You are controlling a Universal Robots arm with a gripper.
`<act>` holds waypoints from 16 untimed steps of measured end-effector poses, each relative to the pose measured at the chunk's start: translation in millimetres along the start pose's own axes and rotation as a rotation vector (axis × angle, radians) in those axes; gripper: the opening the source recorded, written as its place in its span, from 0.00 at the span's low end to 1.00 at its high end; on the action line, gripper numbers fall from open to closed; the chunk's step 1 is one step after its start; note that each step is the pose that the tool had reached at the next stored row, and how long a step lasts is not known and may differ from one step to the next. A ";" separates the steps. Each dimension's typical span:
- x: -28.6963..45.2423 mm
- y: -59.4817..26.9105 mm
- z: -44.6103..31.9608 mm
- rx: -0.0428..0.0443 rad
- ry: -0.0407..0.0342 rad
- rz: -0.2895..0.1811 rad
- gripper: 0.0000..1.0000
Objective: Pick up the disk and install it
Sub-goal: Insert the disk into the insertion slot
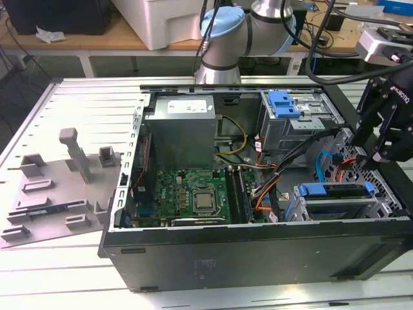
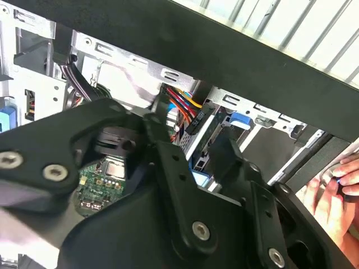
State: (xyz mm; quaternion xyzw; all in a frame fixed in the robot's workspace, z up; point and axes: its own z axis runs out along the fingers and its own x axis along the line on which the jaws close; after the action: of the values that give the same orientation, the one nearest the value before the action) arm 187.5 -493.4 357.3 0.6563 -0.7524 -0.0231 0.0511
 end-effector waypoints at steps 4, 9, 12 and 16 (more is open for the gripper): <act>-0.5 -2.8 0.0 -0.0028 0.0003 0.000 0.54; -14.1 -4.0 1.8 -0.0039 0.0502 0.005 0.52; -19.5 -4.6 2.3 -0.0128 0.0999 0.010 0.33; -22.5 -8.4 1.6 -0.0160 0.1249 0.012 0.33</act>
State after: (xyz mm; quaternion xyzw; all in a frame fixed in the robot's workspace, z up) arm 198.7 -472.4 353.8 0.6516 -0.7514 0.0122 0.1033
